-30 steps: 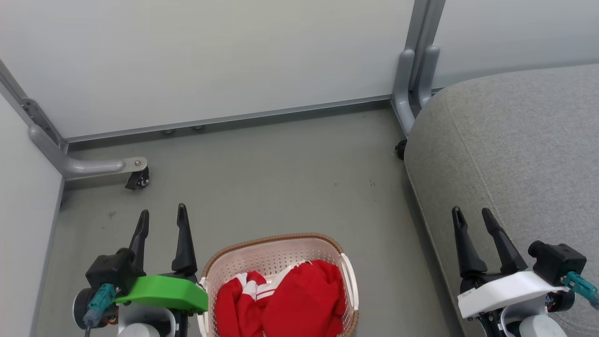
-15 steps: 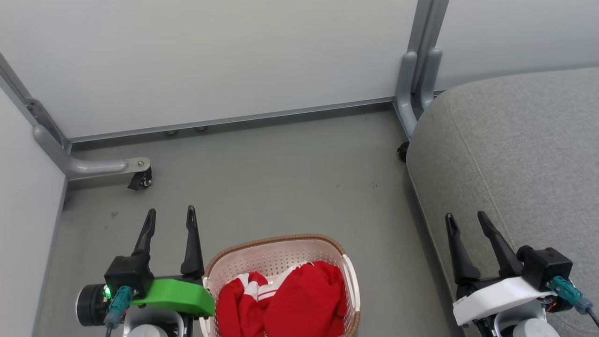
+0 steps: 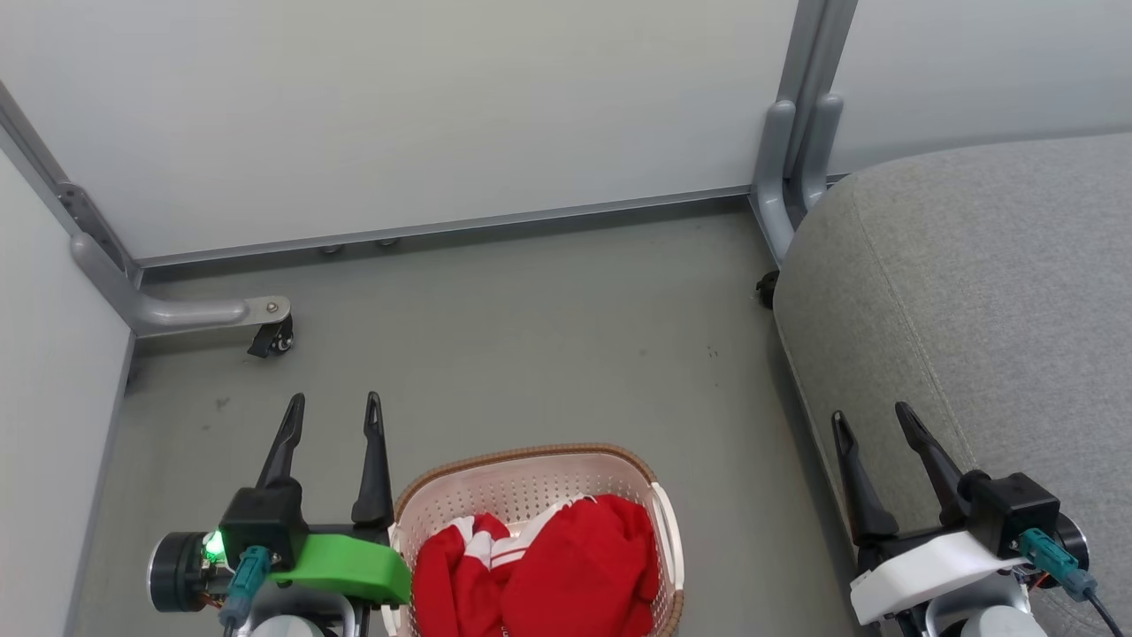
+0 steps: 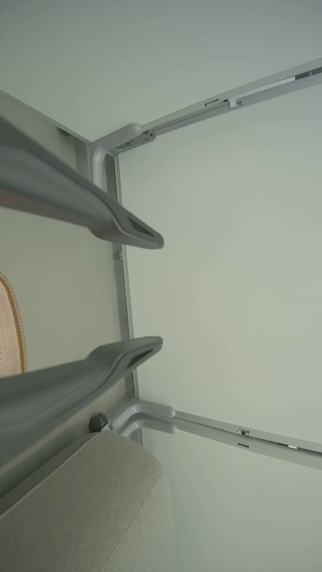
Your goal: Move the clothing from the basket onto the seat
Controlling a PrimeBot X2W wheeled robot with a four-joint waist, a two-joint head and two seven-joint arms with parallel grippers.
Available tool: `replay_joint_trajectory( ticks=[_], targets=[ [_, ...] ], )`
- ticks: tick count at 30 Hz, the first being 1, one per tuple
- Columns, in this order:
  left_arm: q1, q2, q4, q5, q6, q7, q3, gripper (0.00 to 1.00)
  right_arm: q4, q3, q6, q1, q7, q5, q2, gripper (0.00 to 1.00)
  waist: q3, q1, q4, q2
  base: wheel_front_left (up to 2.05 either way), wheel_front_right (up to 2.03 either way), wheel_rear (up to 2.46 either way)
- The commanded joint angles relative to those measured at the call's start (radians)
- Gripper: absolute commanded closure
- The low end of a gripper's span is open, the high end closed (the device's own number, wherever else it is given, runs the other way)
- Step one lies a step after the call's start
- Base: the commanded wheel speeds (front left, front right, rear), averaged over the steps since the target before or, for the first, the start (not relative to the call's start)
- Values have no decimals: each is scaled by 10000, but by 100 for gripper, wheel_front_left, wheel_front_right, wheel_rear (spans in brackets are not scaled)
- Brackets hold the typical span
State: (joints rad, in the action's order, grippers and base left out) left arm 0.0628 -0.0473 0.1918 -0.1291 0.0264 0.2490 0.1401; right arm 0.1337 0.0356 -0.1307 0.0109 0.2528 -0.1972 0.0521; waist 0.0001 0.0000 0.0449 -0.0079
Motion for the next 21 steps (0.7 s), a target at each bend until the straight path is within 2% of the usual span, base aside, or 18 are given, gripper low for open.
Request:
replay_joint_trajectory(
  ticks=[1,6,21],
  targets=[
    [-17,-73,-40,77,-40,114,-4,0,24,-47,-1,-127,83,207,0,0,3,0,7,76,0,0,0],
    [7,-71,-39,226,-59,196,26,0,102,-57,0,-94,126,454,-16,0,42,0,29,79,0,0,0],
    [76,-59,202,-351,-123,156,43,0,441,-26,0,42,124,36,-16,0,50,0,46,79,0,0,0]
  ],
)
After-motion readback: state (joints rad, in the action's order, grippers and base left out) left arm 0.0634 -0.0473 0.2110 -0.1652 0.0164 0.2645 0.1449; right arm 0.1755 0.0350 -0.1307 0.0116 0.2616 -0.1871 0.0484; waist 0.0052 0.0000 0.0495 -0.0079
